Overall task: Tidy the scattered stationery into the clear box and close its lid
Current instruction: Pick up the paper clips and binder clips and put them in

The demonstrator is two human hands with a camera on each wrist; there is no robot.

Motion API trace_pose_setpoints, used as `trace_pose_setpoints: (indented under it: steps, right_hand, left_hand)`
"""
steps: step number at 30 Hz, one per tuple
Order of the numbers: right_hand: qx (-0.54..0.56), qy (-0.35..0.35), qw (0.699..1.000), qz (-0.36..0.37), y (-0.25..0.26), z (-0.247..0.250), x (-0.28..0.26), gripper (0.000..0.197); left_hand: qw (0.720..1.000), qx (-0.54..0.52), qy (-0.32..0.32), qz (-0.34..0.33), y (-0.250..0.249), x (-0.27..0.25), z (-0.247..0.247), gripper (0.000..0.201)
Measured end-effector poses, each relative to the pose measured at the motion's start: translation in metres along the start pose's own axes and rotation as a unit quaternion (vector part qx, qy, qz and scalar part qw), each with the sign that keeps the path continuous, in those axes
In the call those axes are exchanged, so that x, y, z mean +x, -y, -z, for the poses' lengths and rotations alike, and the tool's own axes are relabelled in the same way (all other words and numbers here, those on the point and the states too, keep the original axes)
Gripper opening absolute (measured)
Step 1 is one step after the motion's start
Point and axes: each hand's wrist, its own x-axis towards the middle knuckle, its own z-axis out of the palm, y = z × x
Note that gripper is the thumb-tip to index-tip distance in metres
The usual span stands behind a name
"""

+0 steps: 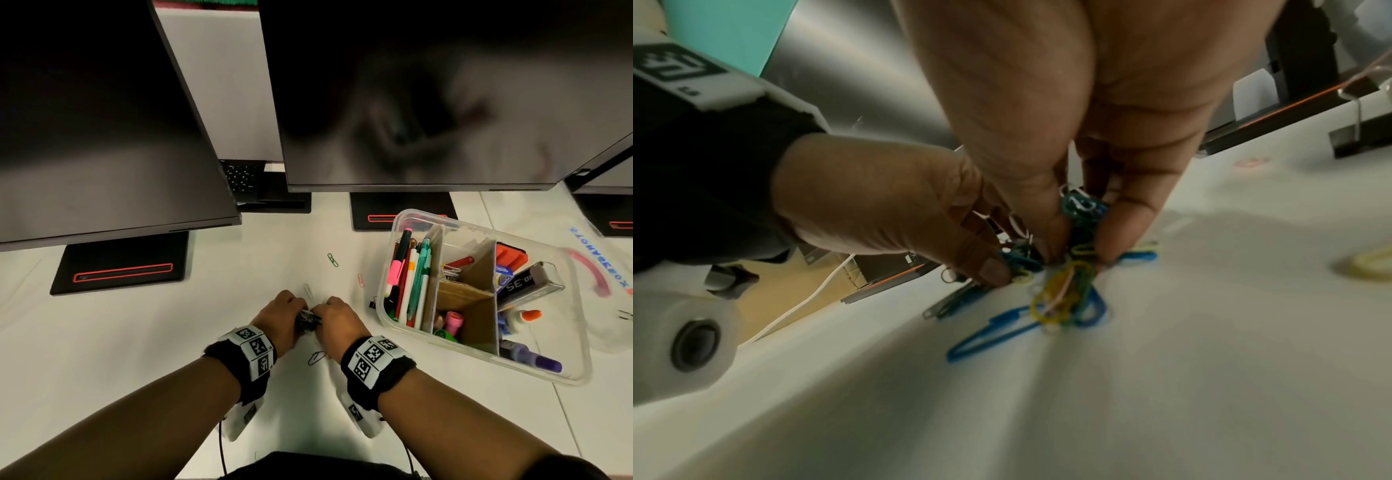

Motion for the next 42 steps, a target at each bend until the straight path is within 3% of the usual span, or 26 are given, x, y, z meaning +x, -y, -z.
trace_pose_setpoints:
  steps: [6, 15, 21, 24, 30, 36, 42]
  right_hand:
    - [-0.009, -0.001, 1.000, -0.004, 0.013, 0.020, -0.007, 0.027]
    - [0.046, -0.101, 0.994, -0.010, 0.041, 0.090, -0.031, 0.021]
    - [0.042, -0.173, 0.984, -0.021, 0.030, 0.158, -0.060, 0.020]
    - [0.030, -0.176, 0.983, -0.039, 0.008, 0.190, -0.074, 0.020]
    - [0.004, -0.180, 0.980, -0.088, -0.046, 0.224, -0.088, 0.018]
    - [-0.014, -0.145, 0.982, -0.123, -0.083, 0.232, -0.080, 0.020]
    - [0.016, -0.131, 0.979, -0.158, -0.109, 0.227, -0.065, 0.022]
  left_hand:
    - [1.000, -0.023, -0.016, 0.002, -0.011, 0.000, 0.018, 0.020]
    - [0.993, -0.024, -0.082, -0.077, -0.048, -0.014, 0.082, 0.012]
    - [0.982, -0.025, -0.127, -0.136, -0.106, -0.013, 0.122, 0.006]
    - [0.978, -0.047, -0.137, -0.151, -0.145, 0.000, 0.123, 0.008]
    - [0.976, -0.081, -0.124, -0.156, -0.206, 0.032, 0.102, 0.004]
    - [0.984, -0.076, -0.089, -0.138, -0.231, 0.064, 0.083, 0.011]
    - [0.990, -0.089, -0.023, -0.108, -0.236, 0.086, 0.073, 0.042]
